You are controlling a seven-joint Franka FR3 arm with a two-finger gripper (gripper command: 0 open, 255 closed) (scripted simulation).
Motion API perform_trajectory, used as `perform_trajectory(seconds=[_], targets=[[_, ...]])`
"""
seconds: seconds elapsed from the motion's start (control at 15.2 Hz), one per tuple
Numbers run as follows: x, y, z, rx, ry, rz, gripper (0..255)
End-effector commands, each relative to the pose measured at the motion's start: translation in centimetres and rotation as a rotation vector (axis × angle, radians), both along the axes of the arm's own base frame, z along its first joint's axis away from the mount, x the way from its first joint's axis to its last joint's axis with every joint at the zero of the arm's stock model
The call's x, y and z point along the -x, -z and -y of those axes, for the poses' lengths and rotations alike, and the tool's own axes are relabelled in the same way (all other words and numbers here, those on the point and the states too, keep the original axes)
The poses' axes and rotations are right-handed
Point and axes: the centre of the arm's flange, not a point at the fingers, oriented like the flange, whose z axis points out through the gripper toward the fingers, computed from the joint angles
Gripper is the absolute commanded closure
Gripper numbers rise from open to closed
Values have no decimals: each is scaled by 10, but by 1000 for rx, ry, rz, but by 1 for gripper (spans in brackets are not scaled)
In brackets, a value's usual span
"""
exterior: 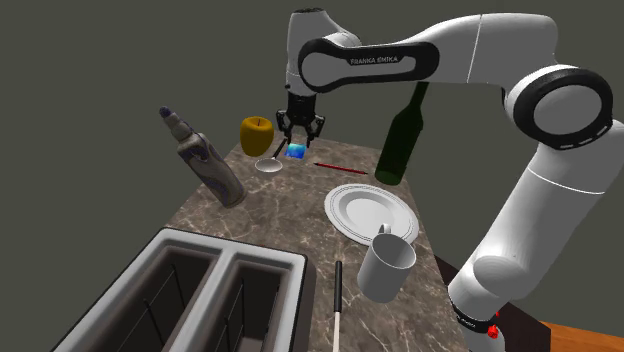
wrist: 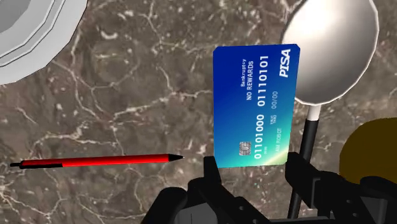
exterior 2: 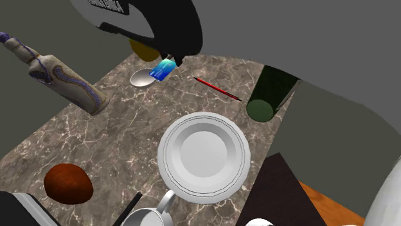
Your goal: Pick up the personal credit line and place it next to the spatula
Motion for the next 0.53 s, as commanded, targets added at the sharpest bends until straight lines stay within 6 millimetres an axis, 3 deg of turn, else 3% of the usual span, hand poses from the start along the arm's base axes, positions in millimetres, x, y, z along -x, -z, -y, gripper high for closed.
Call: perform_trajectory(seconds=[0.0,0.46], targets=[[16,-2,-20,0,1,0,255],[70,-2,-95,0,1,0,255]])
